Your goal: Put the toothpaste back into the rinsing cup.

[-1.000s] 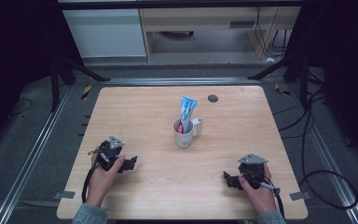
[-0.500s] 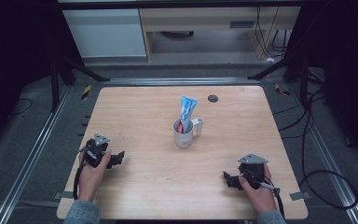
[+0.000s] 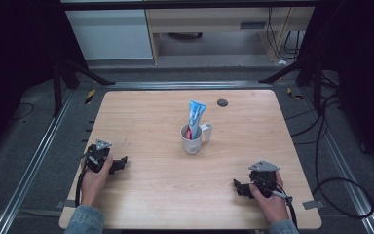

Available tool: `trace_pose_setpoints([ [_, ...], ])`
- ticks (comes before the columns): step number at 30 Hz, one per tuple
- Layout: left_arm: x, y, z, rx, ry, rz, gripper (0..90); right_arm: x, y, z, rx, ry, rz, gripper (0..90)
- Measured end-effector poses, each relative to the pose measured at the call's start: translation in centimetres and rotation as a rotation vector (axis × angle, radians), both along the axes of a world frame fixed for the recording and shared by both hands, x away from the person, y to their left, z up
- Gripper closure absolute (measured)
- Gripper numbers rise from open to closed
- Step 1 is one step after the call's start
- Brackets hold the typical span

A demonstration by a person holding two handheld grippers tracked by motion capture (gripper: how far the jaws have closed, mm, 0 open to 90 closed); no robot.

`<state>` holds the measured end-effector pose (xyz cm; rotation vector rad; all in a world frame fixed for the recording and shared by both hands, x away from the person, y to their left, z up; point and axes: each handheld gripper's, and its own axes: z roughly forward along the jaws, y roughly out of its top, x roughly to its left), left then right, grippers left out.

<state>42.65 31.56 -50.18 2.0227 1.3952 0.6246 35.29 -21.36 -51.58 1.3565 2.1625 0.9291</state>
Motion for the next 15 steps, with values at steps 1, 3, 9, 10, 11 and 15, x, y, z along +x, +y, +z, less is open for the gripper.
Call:
trace_pose_setpoints([
  [1, 0.02, 0.02, -0.12, -0.002, 0.000, 0.000, 5.1, -0.01, 0.01, 0.01, 0.000, 0.002, -0.001, 0.4],
  [3, 0.12, 0.07, -0.37, -0.008, 0.004, -0.002, 5.2, -0.01, 0.01, 0.01, 0.000, 0.002, -0.001, 0.4],
  [9, 0.41, -0.03, -0.68, -0.025, -0.014, -0.019, 3.2, -0.01, 0.01, 0.01, -0.001, 0.002, -0.001, 0.4],
  [10, 0.43, -0.01, -0.69, -0.025, -0.014, -0.021, 2.9, -0.01, 0.02, 0.01, 0.002, 0.002, -0.001, 0.4],
  [11, 0.44, -0.01, -0.69, -0.026, -0.014, -0.020, 2.7, -0.02, 0.01, 0.01, 0.000, 0.003, -0.001, 0.4],
  [15, 0.48, -0.02, -0.72, -0.024, -0.004, -0.007, 0.0, -0.02, 0.02, 0.01, 0.002, 0.003, -0.001, 0.4],
])
